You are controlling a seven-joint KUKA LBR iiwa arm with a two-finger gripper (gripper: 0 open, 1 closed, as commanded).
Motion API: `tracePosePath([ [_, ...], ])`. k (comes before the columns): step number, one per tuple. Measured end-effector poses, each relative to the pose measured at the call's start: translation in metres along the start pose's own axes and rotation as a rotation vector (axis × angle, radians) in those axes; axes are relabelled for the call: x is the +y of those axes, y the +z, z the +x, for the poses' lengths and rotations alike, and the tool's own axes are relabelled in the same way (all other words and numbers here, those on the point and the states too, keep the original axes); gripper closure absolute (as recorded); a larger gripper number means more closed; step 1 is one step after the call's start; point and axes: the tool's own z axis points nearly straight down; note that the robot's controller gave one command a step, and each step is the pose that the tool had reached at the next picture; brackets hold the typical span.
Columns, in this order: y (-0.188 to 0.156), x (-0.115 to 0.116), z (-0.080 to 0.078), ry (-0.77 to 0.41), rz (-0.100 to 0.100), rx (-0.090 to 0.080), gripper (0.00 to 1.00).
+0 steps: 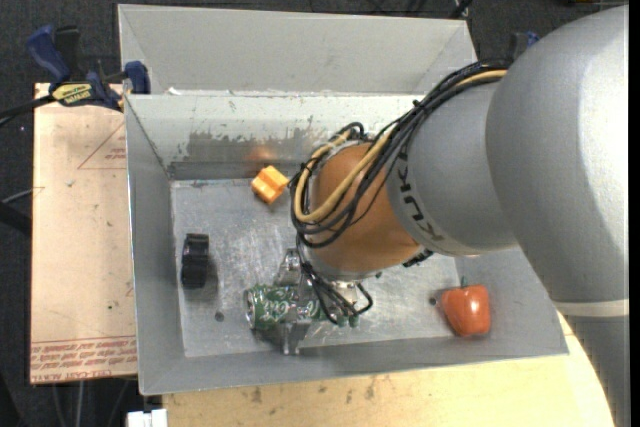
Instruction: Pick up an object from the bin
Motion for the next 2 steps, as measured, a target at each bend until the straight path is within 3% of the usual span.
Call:
tracePosePath([
  [1, -0.018, 0.001, 0.004, -0.002, 0.001, 0.02, 1.0],
  [2, -0.037, 0.001, 0.002, -0.002, 0.0, 0.021, 1.0],
])
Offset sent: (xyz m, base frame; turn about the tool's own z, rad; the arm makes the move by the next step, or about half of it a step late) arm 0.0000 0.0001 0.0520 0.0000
